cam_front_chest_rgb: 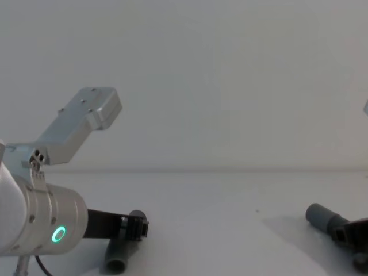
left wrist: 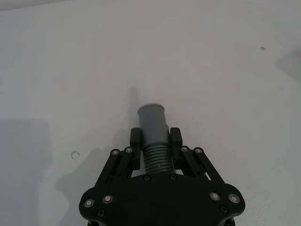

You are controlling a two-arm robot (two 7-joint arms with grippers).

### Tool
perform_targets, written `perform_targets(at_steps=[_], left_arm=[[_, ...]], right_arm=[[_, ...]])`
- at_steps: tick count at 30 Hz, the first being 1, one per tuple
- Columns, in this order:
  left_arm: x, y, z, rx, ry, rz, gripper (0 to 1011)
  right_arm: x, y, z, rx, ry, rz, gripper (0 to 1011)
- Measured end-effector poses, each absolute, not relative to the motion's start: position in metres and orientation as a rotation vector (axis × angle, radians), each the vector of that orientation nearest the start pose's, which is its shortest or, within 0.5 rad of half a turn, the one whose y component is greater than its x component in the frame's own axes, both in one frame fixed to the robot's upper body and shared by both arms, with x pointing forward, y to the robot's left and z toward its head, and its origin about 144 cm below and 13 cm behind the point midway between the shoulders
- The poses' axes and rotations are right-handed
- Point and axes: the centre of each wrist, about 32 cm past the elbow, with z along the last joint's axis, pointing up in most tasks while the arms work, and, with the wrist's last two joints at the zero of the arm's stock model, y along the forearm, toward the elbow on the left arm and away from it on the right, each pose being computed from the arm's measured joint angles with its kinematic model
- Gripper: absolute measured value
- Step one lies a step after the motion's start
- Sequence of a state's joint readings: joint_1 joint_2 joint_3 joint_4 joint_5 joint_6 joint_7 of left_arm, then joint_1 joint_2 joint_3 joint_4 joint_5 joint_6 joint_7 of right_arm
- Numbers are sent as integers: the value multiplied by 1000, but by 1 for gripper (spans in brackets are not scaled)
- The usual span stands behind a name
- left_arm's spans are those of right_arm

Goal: Use both hands to pick up one end of the pipe from the table, align the ends, and insert them.

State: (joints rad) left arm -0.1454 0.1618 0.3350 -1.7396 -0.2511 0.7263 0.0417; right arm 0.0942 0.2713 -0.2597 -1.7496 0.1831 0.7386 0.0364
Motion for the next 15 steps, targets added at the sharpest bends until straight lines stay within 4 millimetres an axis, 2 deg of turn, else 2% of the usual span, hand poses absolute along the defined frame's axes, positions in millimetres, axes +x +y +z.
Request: perform_targets(at_steps=[7,15], left_arm=[[472,161,1222,400,314,1200,352],[472,161,1222,400,314,1200,352]], right_arm=[[467,-213,1209,-526,272,-1250,177],[467,-212,1209,-526,273,-1250,167]])
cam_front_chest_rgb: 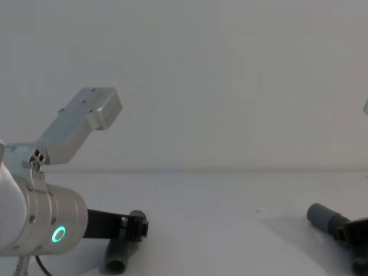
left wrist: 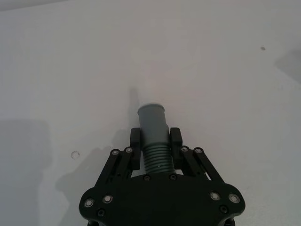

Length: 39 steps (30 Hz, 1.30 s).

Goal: Use both hands to pick up one end of the pipe from the table, align the ends, and insert them.

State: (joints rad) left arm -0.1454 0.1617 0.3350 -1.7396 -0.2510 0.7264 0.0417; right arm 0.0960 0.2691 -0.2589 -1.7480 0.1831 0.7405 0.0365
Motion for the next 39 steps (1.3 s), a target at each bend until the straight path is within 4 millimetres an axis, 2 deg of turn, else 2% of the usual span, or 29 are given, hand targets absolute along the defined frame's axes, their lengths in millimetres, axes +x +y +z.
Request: perform_targets(at_steps=[10,22,32,39], left_arm=[[474,158,1224,406,308,1192,352],[483,154,1236,421,241,1139,352],[493,163,1246,409,158,1056,352],[500,175,1253,379,93,953,352]], right_arm=[[468,-216,1208,-514,263,-1237,160],[467,-227,1208,-401,181,-1208,157],[462,-242,1206,-271,98,-1169,156],[457,-261,1201,-165,25,-1092,156]])
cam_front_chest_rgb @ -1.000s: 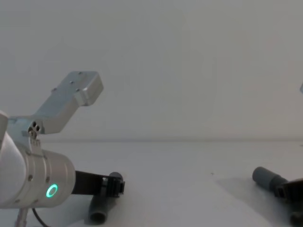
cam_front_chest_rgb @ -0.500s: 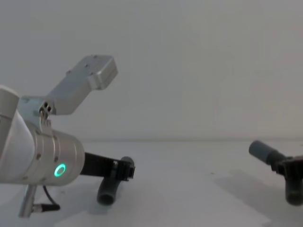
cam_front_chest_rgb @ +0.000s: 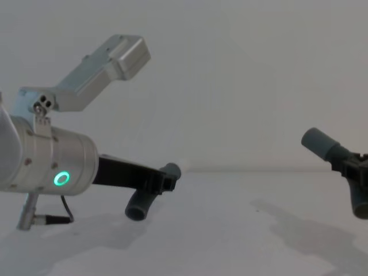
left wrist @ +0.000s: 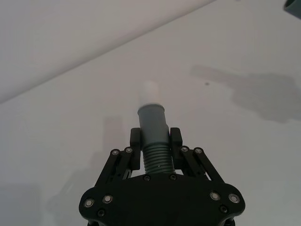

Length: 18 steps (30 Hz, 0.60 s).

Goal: Use both hands to pick up one end of the pipe from the table, align the ends, and insert them.

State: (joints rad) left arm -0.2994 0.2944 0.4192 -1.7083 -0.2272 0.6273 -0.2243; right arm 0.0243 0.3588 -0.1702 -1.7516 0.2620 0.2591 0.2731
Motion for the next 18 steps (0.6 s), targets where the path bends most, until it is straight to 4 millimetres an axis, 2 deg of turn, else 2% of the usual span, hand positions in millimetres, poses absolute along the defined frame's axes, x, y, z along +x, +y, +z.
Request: perform_targets(at_steps=[18], left_arm=[[512,206,1267,299,8,706,351]], right_arm=[[455,-306,1187,-50,-125,-840,156]])
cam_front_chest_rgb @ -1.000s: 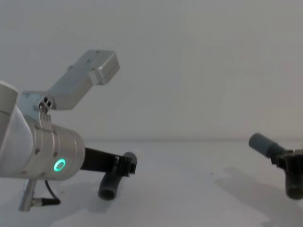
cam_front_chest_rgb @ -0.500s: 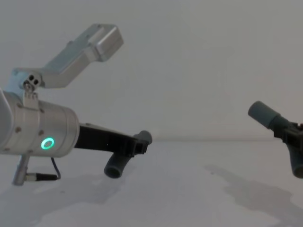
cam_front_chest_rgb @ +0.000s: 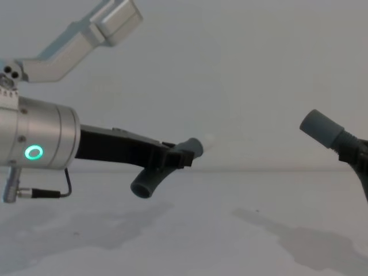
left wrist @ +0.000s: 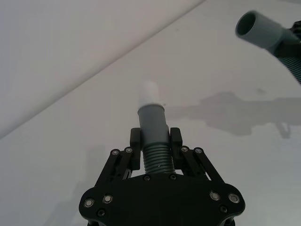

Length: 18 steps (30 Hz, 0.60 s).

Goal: Use both hands to pick up one end of the pipe from the table, align the ends, and insert them.

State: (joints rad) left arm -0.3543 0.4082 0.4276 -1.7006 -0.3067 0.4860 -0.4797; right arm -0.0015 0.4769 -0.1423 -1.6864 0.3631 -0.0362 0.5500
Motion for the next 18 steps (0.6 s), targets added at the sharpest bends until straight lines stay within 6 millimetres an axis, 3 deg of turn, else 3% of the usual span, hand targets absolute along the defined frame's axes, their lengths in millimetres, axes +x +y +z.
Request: perform_targets(at_steps=[18], left_arm=[[522,225,1289,321,-3,493,351]], right_arm=[[464,-345,1174,-29,-305,-557,156]])
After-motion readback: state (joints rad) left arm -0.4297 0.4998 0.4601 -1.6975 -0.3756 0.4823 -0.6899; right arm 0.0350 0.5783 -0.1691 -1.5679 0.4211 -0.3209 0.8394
